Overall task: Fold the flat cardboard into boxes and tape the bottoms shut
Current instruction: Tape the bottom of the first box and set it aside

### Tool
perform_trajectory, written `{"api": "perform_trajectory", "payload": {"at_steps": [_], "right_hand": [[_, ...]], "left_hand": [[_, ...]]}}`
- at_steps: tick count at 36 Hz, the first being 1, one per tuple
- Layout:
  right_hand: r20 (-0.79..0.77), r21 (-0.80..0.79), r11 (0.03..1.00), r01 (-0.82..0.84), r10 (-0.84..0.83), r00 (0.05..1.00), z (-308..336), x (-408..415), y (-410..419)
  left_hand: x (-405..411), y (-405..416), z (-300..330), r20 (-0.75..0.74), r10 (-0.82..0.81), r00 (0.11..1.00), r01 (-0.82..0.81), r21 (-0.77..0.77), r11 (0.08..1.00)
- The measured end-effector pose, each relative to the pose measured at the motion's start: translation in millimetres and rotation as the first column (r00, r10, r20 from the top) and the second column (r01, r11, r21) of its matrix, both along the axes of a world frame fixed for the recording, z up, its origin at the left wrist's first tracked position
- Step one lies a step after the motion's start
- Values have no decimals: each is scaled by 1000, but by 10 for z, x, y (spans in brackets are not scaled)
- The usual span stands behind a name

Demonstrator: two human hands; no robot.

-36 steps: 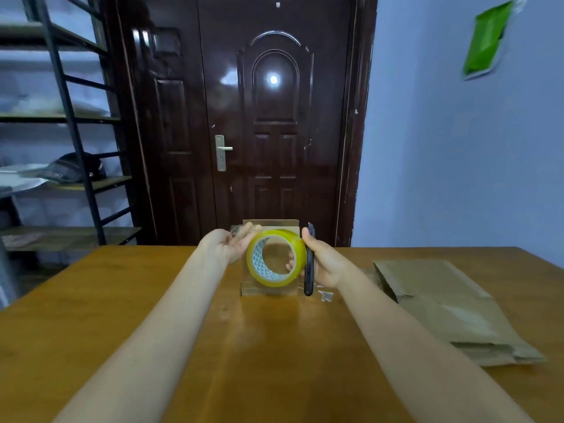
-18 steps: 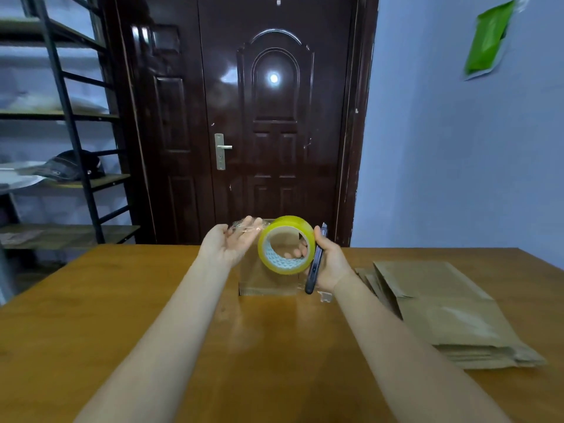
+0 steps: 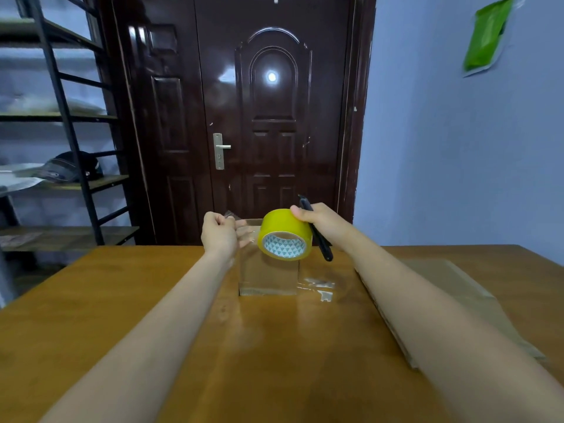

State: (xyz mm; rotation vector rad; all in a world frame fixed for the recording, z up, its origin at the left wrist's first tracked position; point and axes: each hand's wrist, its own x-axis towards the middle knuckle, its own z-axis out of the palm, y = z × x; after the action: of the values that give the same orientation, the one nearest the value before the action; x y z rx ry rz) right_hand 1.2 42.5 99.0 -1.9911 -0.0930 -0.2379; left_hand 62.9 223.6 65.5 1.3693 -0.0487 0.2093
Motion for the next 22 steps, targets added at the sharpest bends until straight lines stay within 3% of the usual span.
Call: {"api": "perform_trajectory", "payload": {"at_steps": [4, 6, 10, 15, 19, 22], "right_hand": [[48, -44, 999, -1, 3, 999, 99, -6, 22], [66, -19, 1000, -10, 11, 998, 155, -3, -12], [62, -73, 997, -18, 22, 998, 266, 12, -25], [51, -91, 996, -14, 19, 999, 288, 76, -66], [57, -98, 995, -12, 17, 998, 295, 103, -81], [81, -121, 993, 2, 8, 997, 332, 97, -110]], "left_hand": [[66, 33, -43, 98, 147, 984, -167, 231, 959], [94, 57, -79, 86, 142, 986, -159, 235, 959], [114, 24, -74, -30, 14, 999, -16, -38, 999], [105, -30, 18, -184, -97, 978, 21, -376, 926], [81, -47, 74, -232, -179, 956, 39, -504, 863], [78, -20, 81, -256, -226, 940, 68, -511, 857]]}}
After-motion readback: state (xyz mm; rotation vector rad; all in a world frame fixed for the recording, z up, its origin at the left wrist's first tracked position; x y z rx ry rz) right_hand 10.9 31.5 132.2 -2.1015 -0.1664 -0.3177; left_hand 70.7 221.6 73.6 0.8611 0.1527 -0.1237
